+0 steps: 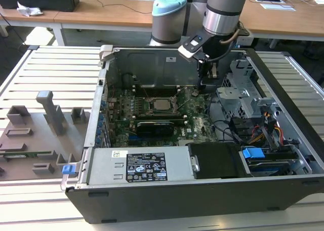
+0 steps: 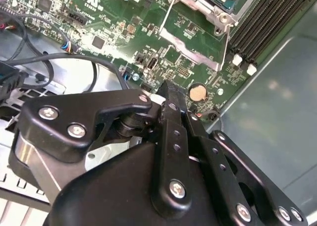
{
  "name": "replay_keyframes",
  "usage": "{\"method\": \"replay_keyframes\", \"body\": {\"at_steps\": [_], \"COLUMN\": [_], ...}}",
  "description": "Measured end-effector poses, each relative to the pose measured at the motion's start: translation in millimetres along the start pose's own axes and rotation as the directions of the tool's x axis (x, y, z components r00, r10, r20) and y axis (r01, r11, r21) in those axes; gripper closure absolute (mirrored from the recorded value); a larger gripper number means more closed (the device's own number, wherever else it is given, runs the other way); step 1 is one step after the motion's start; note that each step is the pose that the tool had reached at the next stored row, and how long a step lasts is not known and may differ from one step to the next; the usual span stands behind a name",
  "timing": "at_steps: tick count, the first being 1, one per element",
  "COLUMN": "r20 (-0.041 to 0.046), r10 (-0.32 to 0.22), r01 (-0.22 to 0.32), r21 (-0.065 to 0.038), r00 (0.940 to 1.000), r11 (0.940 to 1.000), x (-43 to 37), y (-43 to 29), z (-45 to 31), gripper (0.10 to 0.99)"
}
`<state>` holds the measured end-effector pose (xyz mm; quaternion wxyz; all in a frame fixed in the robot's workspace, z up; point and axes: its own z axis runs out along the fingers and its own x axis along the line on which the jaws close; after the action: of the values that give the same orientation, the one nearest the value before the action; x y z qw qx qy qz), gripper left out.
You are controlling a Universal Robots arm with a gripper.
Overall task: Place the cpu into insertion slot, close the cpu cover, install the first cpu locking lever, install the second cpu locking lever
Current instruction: 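Close the cpu cover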
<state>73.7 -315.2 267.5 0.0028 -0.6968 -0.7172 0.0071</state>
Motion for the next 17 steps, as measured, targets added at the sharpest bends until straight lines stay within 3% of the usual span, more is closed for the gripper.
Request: {"method": "replay_keyframes", "body": {"at_steps": [6, 13, 17], "r20": [0.0000, -0.0003, 0.0000], "r10": [0.000, 0.000, 0.000], "r01": [0.000, 0.000, 0.000], "r21": [0.000, 0.000, 0.000], "r00": [1.0000, 1.0000, 1.0000], "r11": [1.0000, 1.0000, 1.0000], "x": [0.1, 0.2, 0.2], "y": [-1.2, -1.1, -1.3], "z": [12.8, 14.7, 21.5], "gripper": [0.980, 0.980, 0.980]}}
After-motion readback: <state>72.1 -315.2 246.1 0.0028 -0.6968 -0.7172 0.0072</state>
